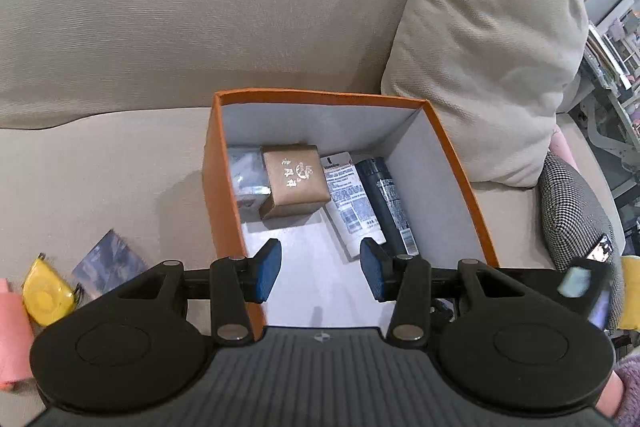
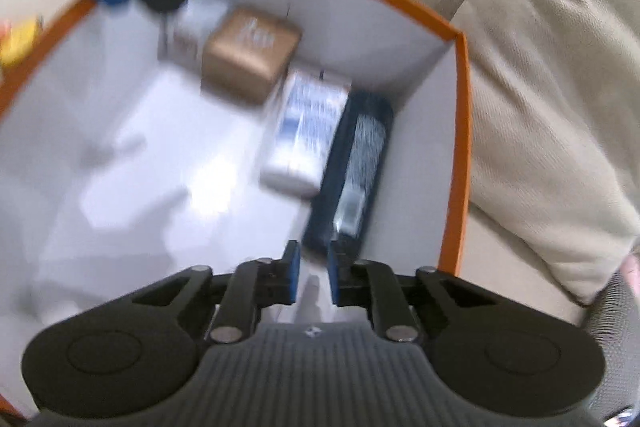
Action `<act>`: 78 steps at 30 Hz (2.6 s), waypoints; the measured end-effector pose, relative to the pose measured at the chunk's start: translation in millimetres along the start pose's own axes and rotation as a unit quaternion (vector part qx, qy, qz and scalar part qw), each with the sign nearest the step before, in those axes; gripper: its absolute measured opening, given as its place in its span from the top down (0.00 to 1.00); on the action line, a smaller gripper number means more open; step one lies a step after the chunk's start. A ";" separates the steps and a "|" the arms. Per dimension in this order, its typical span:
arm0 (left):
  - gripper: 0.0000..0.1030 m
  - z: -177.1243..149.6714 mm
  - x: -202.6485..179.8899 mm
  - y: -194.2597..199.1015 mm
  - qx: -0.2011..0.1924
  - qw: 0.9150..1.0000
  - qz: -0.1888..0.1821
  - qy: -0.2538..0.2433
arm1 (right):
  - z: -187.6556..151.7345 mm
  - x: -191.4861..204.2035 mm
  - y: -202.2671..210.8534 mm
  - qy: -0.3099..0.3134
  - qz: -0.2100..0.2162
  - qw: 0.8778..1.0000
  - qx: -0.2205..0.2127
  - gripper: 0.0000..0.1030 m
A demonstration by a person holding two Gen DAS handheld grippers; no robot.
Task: Organize rigid objects
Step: 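Withdraw both tools from the orange box back toward the pile, then grasp the black-and-white plaid case with the right tool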
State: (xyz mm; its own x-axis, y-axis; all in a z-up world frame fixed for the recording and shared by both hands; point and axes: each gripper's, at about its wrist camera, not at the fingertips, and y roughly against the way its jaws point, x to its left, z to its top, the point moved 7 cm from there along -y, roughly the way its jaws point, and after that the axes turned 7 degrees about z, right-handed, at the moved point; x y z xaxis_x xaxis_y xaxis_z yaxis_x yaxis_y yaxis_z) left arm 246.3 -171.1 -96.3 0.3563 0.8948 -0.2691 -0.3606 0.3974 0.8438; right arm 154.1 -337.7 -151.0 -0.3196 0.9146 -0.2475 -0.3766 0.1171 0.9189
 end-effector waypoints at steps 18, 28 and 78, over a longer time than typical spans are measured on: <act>0.49 -19.5 37.0 50.9 -0.021 0.999 0.030 0.025 | 23.9 -9.9 -14.7 0.013 -0.044 0.999 0.003 0.95; 0.49 -42.4 47.2 113.9 -0.063 0.997 0.043 0.013 | 30.1 15.8 82.6 -0.122 0.055 0.984 -0.118 0.93; 0.56 -210.8 134.1 80.5 -0.003 0.994 0.108 -0.023 | 2.9 226.8 30.7 -0.337 0.271 0.901 -0.022 0.65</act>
State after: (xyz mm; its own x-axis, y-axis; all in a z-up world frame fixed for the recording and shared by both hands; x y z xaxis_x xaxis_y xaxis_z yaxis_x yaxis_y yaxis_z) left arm 83.4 23.9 -162.2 0.3090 0.9491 -0.0606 -0.4377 0.1985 0.8770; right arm 72.6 -125.6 -178.0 0.1293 0.8617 0.4907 -0.3621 -0.4196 0.8323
